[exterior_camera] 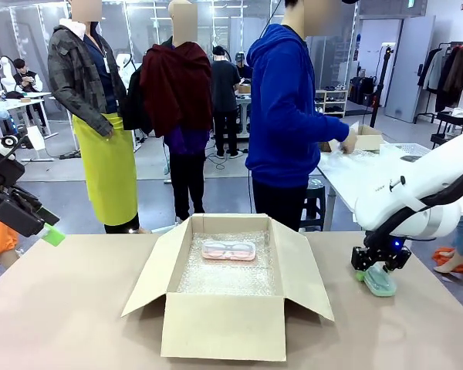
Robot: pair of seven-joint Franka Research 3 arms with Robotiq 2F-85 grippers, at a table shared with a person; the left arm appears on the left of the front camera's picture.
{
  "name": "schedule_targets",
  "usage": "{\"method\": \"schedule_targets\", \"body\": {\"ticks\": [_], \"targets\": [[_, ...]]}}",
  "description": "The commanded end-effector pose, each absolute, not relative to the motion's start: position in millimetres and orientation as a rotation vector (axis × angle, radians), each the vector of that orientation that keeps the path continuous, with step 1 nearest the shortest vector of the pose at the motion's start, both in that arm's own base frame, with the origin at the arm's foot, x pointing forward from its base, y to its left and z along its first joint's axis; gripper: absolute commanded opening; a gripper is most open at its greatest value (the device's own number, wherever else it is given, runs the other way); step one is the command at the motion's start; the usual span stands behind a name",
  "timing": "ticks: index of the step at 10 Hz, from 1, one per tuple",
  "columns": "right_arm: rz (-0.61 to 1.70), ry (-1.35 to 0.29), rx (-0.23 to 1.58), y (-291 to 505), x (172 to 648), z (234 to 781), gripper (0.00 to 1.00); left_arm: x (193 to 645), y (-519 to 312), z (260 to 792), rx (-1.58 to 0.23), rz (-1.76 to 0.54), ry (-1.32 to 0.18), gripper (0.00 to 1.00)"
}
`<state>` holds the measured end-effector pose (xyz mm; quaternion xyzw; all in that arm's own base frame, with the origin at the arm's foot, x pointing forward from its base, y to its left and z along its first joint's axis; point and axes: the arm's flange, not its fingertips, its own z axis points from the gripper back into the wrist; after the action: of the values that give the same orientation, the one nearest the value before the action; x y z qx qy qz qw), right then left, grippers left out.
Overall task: Pack the glasses set securely to prepare it for shipping.
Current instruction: Put the Glasses case from the right side of the table into the Package Box.
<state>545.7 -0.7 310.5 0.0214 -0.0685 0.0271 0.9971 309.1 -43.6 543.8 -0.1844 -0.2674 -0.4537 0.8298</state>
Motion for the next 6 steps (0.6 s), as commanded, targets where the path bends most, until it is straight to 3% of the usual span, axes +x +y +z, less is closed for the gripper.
{"method": "schedule_targets", "body": {"ticks": [1, 2, 6], "targets": [[-0.003, -0.147, 0.034, 0, 545, 325, 0.4, 309, -42, 544, -0.416, -0.981, -0.581, 1.0], [0.031, -0.161, 0.013, 1, 544, 342, 0.33, 309, -42, 544, -0.416, -0.981, -0.581, 1.0], [0.463, -0.117, 0.07, 25, 514, 457, 0.33, 309, -42, 544, -0.416, -0.981, -0.581, 1.0]]}}
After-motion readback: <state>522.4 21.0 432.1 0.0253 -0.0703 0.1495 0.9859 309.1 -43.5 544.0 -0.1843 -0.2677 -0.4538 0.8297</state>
